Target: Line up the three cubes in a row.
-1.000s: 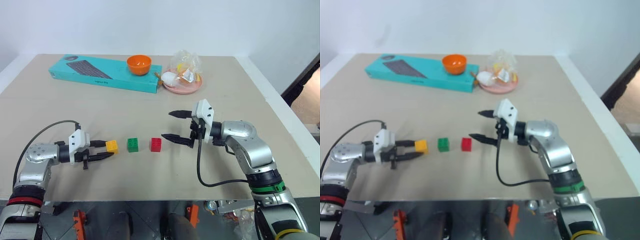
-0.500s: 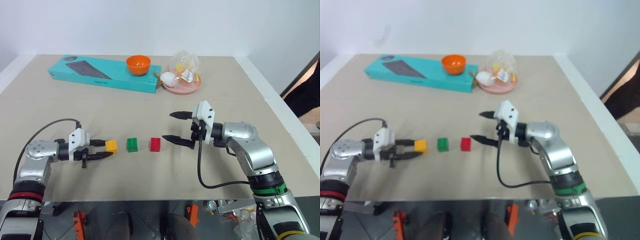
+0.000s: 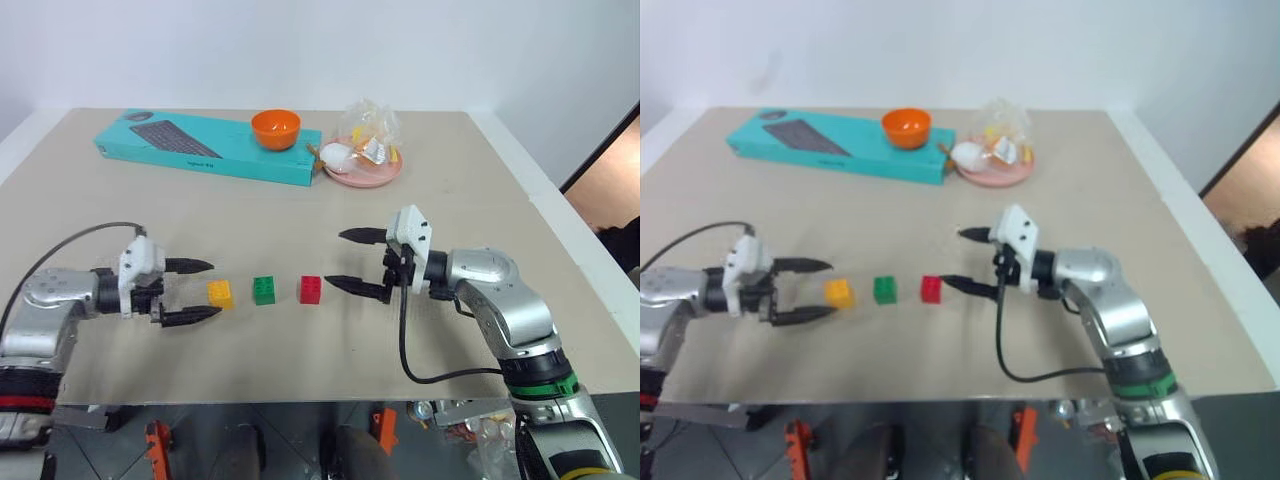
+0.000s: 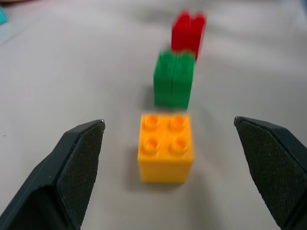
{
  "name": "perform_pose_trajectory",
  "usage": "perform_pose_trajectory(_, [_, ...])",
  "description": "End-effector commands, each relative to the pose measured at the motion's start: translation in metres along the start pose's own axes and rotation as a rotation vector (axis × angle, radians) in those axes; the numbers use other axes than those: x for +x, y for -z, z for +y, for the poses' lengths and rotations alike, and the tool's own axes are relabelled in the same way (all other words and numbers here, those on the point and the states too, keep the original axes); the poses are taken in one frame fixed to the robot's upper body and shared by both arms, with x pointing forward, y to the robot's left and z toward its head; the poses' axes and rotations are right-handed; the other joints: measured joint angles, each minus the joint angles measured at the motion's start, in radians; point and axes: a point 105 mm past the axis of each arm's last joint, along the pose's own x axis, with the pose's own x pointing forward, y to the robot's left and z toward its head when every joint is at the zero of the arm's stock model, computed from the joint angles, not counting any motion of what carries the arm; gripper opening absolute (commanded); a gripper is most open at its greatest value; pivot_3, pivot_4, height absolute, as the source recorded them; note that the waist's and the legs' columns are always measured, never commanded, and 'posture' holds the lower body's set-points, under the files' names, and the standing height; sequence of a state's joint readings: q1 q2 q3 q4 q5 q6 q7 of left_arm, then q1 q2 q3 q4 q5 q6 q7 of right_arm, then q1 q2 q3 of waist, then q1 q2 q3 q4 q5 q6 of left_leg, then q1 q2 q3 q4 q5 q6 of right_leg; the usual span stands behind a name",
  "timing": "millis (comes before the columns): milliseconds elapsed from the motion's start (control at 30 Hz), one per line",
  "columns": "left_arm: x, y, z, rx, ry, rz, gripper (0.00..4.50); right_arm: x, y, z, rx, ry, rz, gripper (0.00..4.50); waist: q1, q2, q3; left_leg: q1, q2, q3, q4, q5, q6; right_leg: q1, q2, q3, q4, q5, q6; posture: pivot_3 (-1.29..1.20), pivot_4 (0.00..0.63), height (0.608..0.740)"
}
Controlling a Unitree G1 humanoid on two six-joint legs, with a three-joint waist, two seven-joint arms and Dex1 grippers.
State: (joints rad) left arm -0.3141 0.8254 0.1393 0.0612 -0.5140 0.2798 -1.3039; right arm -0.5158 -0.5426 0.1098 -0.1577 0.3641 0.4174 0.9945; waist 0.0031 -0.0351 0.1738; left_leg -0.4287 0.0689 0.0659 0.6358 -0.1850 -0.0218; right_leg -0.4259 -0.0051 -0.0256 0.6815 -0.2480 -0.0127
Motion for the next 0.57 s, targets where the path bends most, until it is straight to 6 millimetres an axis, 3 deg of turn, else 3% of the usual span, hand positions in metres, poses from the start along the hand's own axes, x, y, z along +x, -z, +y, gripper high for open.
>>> perform_pose_trajectory(33, [-0.003,-0.029,0.008,-0.009,-0.103,-0.077,4.48,-0.006,-0.018,-0.002,-0.04,0.026,-0.053,4.5,0.0,0.0,0.0,0.0,0.0,0.0,0.0,0.0,0.0,0.0,0.0,0.0,0.0,0.0,0.0,0.0,0.15,0.74])
perform_pose_trajectory(233, [0.018,-0.032,0.042,0.054,-0.385,-0.147,4.48,0.003,-0.012,-0.022,-0.043,0.123,-0.062,4.5,0.003,0.0,0.0,0.002,-0.001,0.001,0.001,0.0,0.0,0.003,0.0,0.001,0.0,0.001,0.0,0.0,0.15,0.74])
perform_pose_trajectory(400, [0.044,-0.019,0.045,0.042,-0.46,-0.159,4.48,0.011,-0.006,-0.035,-0.054,0.169,-0.057,4.5,0.003,-0.001,0.0,0.001,-0.002,0.002,0.001,0.0,0.0,0.001,0.0,0.004,0.0,0.001,0.001,0.0,0.15,0.74])
perform_pose_trajectory(567, [0.049,-0.012,0.048,0.067,-0.479,-0.144,4.48,0.018,-0.001,-0.044,-0.057,0.191,-0.057,4.5,0.002,-0.001,0.0,0.001,-0.001,0.002,0.0,0.0,0.0,0.001,0.001,0.003,0.0,0.001,0.001,0.0,0.15,0.74])
